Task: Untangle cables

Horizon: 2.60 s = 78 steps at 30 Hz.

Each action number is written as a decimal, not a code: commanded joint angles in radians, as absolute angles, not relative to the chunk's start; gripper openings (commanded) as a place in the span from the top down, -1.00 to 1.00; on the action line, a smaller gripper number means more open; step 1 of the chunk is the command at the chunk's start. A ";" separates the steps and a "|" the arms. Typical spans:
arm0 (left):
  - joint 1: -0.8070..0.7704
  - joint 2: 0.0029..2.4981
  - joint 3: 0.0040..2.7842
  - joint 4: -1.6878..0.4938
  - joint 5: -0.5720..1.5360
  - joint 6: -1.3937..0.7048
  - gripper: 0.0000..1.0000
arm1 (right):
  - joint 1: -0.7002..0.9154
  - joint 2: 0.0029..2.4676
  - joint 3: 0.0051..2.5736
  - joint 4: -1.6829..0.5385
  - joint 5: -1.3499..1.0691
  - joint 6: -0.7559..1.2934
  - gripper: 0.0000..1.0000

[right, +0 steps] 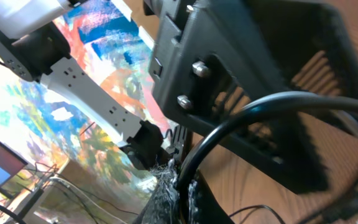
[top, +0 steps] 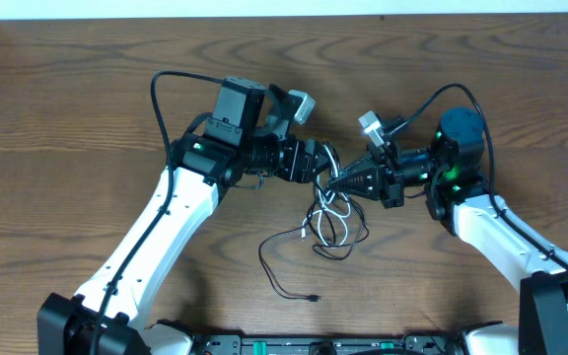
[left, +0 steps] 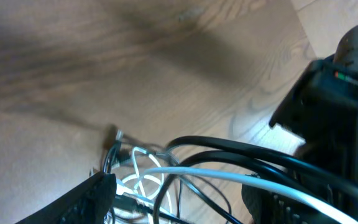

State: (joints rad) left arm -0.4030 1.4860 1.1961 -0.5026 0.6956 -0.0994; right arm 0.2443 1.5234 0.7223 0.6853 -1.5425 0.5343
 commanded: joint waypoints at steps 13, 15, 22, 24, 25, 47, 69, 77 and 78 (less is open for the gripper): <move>-0.419 1.498 1.195 -0.418 0.624 -0.120 -0.31 | 0.339 1.524 0.723 0.891 -1.555 0.736 0.98; -0.419 1.498 1.195 -0.421 0.627 -0.139 -0.31 | 0.339 1.524 0.723 0.891 -1.551 0.737 0.98; -0.419 1.498 1.195 -0.522 0.646 -0.155 -0.32 | 0.339 1.524 0.723 0.890 -1.478 0.736 0.98; -0.418 1.498 1.195 -0.537 0.647 -0.221 -0.32 | 0.336 1.524 0.723 0.889 -1.432 0.736 0.98; -0.418 1.498 1.195 -0.537 0.648 -0.278 -0.32 | 0.333 1.524 0.723 0.889 -1.405 0.736 0.98; -0.410 1.594 1.195 -0.278 1.057 -0.507 -0.31 | 0.303 1.524 0.723 1.093 -1.294 0.896 0.98; -0.350 1.726 1.195 -0.016 1.331 -0.490 0.85 | 0.302 1.524 0.723 1.104 -1.348 0.905 0.98; -0.316 1.726 1.195 -0.111 1.258 -0.396 0.85 | 0.293 1.524 0.723 0.952 -1.379 0.844 0.51; -0.310 1.726 1.195 -0.152 1.226 -0.368 0.85 | 0.291 1.524 0.723 0.882 -1.379 0.797 0.52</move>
